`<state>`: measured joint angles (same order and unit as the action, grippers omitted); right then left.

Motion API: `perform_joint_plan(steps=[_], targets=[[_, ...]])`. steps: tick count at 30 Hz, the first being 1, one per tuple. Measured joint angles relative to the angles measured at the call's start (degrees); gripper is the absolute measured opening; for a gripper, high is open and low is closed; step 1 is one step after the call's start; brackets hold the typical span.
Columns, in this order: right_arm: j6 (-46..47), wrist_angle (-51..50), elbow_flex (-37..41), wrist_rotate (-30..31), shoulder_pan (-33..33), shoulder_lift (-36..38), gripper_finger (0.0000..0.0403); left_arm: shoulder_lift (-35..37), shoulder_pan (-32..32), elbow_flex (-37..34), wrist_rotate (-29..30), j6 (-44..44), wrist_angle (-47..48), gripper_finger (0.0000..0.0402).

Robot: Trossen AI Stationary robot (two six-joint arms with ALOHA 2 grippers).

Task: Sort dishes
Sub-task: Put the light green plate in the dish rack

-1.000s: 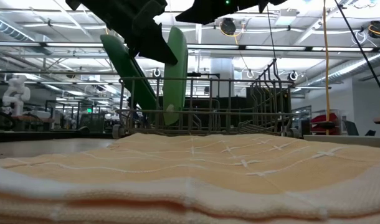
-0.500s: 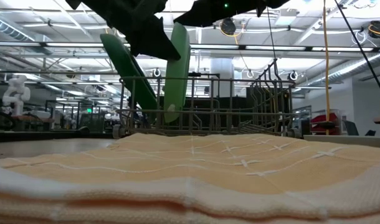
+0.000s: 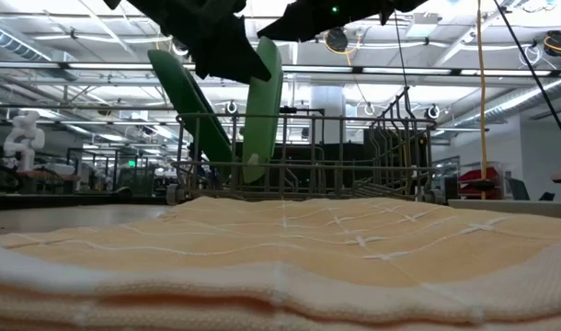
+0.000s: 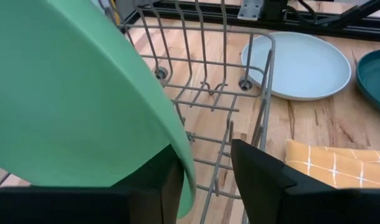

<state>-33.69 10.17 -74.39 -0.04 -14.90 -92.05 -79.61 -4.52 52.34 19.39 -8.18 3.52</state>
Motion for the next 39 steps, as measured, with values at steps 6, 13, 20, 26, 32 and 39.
perform_joint_plan(steps=[6, 13, 20, 26, 32, 39], targets=[[0.04, -1.56, -0.02, 0.47, -0.04, 0.15, 0.0096, 0.0, 0.03, 1.01, 0.22, 0.04, 0.28, 0.0147], [0.68, -2.01, -0.02, 0.47, -0.02, 0.15, 0.0096, 0.0, -0.01, 2.26, 0.17, 0.08, -0.07, 0.0147], [1.53, -2.49, -0.03, 0.32, -0.02, 0.15, 0.0096, 0.0, 0.01, 3.04, 0.2, 0.08, 0.14, 0.0147], [1.55, -3.15, -0.07, 0.27, -0.02, 0.15, 0.0096, 0.0, 0.01, 3.06, 0.4, 0.08, -0.12, 0.0147], [1.57, -3.41, -0.07, 0.14, -0.02, 0.15, 0.0096, 0.0, 0.01, 3.06, 0.44, 0.09, -0.12, 0.0147], [3.29, -3.61, -0.07, 0.05, -0.02, 0.11, 0.0096, 0.2, 0.01, 3.06, 0.49, 0.12, -0.07, 0.0147]])
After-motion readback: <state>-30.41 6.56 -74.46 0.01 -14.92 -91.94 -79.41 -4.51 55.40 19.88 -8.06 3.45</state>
